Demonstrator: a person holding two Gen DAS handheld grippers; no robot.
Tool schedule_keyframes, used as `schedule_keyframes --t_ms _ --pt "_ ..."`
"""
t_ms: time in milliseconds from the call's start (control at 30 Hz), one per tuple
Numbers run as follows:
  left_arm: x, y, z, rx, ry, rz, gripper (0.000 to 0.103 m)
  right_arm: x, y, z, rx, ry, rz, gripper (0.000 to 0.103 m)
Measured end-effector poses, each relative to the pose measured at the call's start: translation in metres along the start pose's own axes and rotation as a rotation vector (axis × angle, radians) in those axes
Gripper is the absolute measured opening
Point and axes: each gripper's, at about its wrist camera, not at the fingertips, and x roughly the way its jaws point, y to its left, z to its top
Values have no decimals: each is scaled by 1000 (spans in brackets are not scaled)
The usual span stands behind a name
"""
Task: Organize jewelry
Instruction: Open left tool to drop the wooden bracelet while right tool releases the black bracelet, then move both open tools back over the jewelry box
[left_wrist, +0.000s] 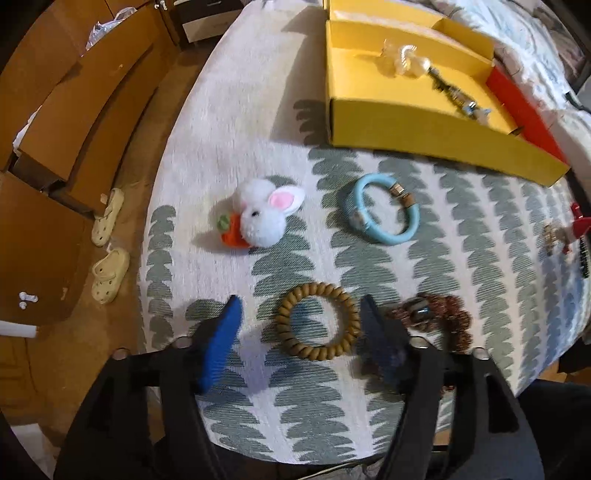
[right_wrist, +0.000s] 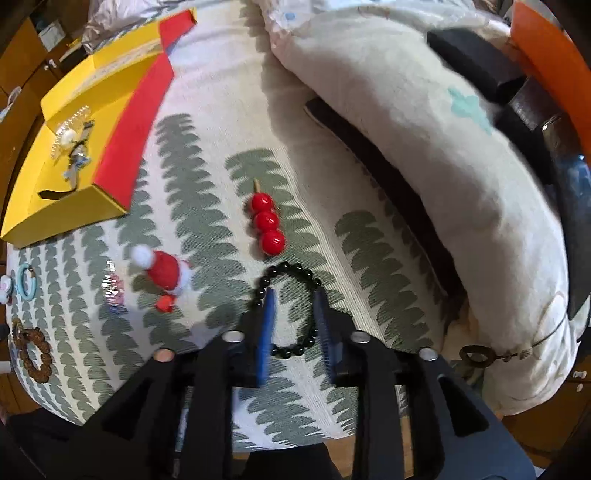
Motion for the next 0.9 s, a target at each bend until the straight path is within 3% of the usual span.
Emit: schedule_keyframes --t_ms 33,133,233,433,567,900 --pt "-5 0 1 -9 -10 -18 84 -4 0 -1 -5 -9 9 43" --pt "-19 -3 4 -20 -45 -89 89 -23 13 -3 -31 -56 18 65" --pt "-28 -6 5 -23 -68 -116 92 -41 32 -2 -61 -93 44 70" --pt "-38 -12 10 -1 -122 -152 95 -64 66 7 -90 -161 109 75" --pt "-47 -18 13 28 -175 -124 97 -70 88 21 -86 -186 171 75" --pt "-58 -41 52 53 -240 -79 97 -58 181 69 -163 -140 277 75"
